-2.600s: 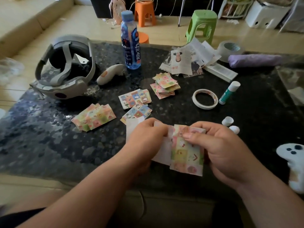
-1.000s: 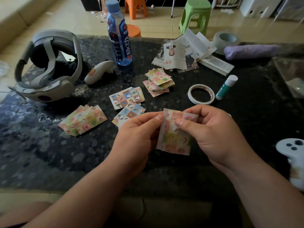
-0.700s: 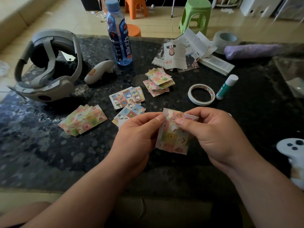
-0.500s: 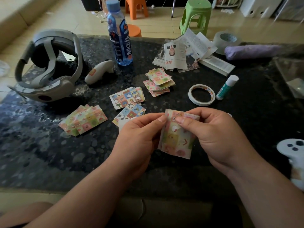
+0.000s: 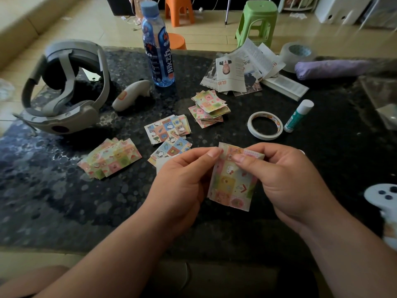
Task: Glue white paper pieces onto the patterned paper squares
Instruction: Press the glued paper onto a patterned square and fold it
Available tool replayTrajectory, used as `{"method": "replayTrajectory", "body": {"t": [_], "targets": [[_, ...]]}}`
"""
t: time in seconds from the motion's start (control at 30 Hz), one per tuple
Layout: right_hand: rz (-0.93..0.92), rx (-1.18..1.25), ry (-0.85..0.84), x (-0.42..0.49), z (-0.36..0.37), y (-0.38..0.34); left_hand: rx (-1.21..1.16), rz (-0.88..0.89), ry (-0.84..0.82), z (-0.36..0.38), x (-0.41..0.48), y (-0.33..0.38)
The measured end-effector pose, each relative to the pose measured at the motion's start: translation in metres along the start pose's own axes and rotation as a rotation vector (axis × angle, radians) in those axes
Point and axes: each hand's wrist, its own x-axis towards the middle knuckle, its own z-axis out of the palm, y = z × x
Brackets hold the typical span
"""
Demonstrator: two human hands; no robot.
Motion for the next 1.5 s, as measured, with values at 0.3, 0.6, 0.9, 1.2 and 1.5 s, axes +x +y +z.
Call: {"method": "replayTrajectory", "body": {"t": [0.3,0.6,0.9,1.2,1.5], "targets": [[-0.027,0.042,-0.007,-0.0026,-0.0017,-0.0024,-0.032,-0.031,-0.069,0.0004,-0.0017,0.0014],[-0.047,0.032,-0.024,-0.0037,-0.0032,-0.0019,0.000,-0.049,-0.082,-0.0014,-0.0014,0.0022],[-0.043,0.036,-0.023,-0.0034,-0.0030,-0.0021,-0.001,-0.044,-0.096,-0.0020,-0.0007,0.0010],[-0.044,0.040,-0.038,-0.0032,-0.0044,-0.0005,0.024,-0.065,-0.083,-0.0035,-0.0007,0.0020],[-0.038,0.032,-0.036,-0.0035,-0.0052,0.0008,0.044,-0.058,-0.087,-0.0042,-0.0007,0.0016]]}}
